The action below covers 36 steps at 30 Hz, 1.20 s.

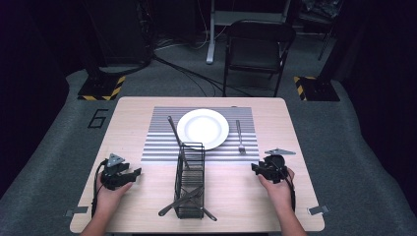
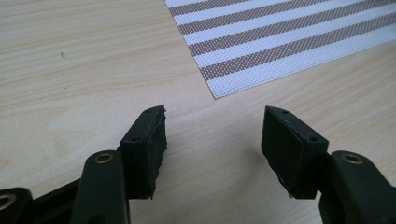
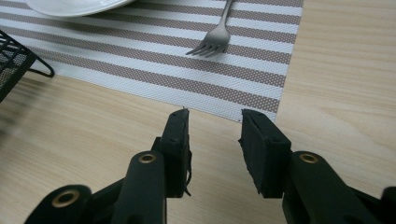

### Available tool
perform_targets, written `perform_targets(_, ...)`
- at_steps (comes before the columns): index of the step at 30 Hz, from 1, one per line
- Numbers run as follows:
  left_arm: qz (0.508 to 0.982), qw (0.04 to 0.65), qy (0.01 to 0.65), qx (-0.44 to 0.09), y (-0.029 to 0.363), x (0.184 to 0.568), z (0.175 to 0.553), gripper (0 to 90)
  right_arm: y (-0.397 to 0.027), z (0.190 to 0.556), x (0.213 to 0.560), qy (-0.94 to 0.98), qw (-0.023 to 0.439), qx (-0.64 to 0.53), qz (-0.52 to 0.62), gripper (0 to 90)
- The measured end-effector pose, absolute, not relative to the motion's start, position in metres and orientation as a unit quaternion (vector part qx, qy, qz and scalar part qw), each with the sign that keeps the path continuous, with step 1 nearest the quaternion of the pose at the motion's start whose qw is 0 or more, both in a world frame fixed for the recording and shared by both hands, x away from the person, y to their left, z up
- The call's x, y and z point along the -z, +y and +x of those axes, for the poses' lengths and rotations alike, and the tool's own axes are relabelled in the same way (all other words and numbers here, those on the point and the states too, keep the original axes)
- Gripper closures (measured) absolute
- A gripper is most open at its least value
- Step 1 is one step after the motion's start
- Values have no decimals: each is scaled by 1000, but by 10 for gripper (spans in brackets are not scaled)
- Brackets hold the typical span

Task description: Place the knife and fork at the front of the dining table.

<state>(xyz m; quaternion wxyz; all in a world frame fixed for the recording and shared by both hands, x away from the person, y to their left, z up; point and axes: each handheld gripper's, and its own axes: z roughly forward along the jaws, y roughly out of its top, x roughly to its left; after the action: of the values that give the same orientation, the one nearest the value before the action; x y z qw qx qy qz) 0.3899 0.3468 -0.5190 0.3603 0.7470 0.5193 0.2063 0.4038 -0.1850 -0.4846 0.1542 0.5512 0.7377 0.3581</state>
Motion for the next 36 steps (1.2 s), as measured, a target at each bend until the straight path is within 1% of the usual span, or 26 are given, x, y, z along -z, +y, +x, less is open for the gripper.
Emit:
perform_targets(5, 743, 375, 517, -198, 340, 504, 388, 448, -190, 403, 486, 730, 151, -360, 561, 616)
perform_targets(14, 767, 387, 484, -168, 313, 470, 388, 453, -188, 402, 488, 737, 156, -356, 553, 598)
perform_targets(18, 775, 395, 463, -170, 301, 448, 391, 453, -189, 402, 488, 735, 154, -356, 556, 596)
perform_targets(24, 780, 411, 441, -166, 287, 418, 392, 503, -189, 402, 489, 733, 150, -359, 558, 594)
perform_targets(31, 795, 408, 417, -168, 266, 399, 396, 532, -191, 403, 489, 732, 147, -362, 559, 596)
perform_targets(36, 802, 407, 405, -165, 252, 392, 403, 545, -193, 403, 489, 728, 145, -364, 563, 596)
